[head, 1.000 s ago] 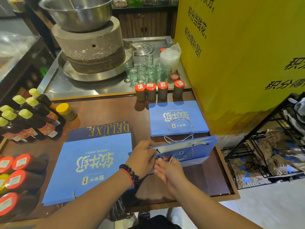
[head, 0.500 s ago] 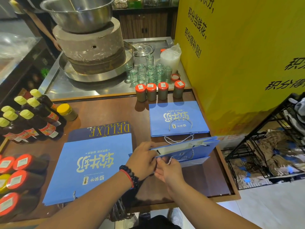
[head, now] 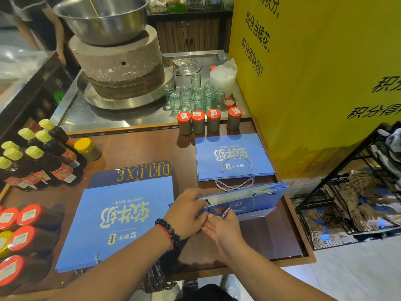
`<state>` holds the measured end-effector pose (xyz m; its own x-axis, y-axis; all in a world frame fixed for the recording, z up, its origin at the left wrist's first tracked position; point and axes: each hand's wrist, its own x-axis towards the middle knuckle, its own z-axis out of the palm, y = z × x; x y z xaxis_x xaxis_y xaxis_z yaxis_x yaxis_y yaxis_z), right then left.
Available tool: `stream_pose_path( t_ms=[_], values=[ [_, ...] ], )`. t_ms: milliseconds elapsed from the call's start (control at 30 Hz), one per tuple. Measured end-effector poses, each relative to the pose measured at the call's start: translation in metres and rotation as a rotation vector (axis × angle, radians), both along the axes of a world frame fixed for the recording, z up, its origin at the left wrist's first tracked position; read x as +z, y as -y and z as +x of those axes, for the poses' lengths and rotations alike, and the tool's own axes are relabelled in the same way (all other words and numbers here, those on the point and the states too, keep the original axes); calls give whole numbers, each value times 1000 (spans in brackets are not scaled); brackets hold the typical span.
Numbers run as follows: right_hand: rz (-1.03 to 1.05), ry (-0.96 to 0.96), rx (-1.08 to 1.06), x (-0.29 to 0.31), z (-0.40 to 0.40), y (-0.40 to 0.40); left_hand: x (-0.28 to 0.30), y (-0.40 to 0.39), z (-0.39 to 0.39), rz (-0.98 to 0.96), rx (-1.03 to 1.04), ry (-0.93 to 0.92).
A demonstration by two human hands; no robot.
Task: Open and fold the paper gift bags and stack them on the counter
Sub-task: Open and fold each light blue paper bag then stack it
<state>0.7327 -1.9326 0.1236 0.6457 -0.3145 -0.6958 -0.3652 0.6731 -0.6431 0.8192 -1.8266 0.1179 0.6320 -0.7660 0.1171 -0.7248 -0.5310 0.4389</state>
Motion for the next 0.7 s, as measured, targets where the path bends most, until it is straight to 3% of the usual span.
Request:
stream_pose_path(
  t_ms=[267, 533, 700],
  values=[
    [-126, -38, 15, -11, 3, 4, -1, -1, 1, 14, -26, 23],
    [-25, -10, -39, -17, 2, 7, -4, 3, -2, 14, 18, 77],
    [-153, -38, -9, -21, 2, 4, -3, 4, -3, -15, 19, 58]
  ],
)
